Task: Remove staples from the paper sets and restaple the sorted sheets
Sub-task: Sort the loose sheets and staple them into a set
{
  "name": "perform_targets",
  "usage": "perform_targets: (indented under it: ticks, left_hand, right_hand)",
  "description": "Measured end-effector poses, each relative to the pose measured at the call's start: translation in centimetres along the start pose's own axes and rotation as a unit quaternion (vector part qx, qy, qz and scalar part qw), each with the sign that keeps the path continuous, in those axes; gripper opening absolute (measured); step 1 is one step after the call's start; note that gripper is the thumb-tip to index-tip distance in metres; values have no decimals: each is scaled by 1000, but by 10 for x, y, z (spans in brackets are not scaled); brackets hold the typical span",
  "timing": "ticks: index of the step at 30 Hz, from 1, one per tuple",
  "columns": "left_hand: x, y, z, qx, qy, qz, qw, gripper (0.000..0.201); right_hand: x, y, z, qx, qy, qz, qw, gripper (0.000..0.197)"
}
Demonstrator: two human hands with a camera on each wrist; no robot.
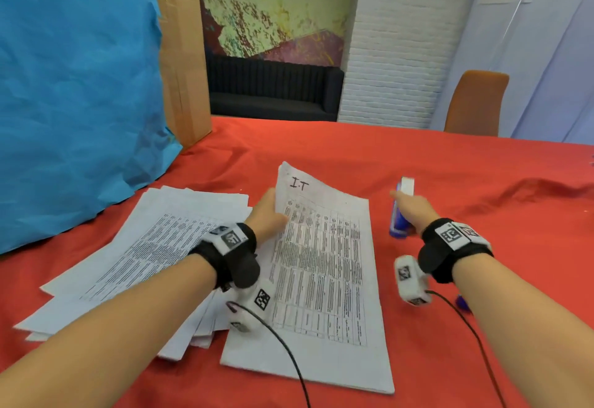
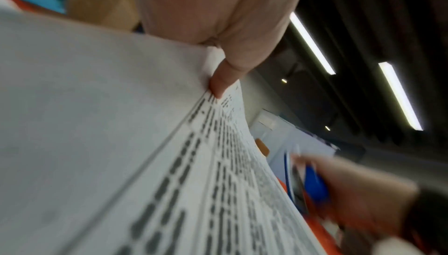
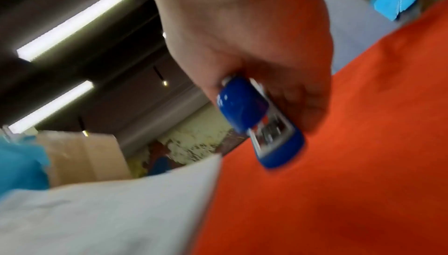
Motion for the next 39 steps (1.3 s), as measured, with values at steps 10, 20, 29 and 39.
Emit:
perform_targets:
  ticks: [10, 20, 29, 39]
  left_hand:
    - [-2, 15, -72, -42, -97, -27, 994, 49]
    - [28, 51, -207, 12, 161, -97, 982, 46]
    - [138, 12, -230, 60, 486, -202, 848, 54]
    - [161, 17, -238, 30, 419, -257, 870, 75]
  right_hand:
    - [36, -51, 21, 86, -110, -117, 983, 67]
    - [138, -197, 159, 376, 307, 4, 874, 26]
    - [130, -215, 217, 298, -30, -91, 950, 33]
    - [106, -174, 224, 342, 103, 165, 919, 5]
Point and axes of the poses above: each hand's wrist, its own y-axis towards the middle knuckle, its own z-axis out of the palm, x = y × z, the point moved 6 cm from there along y, towards the middle knuckle, and after that the axes turned 6 degrees about -x, right-handed, at the moved point
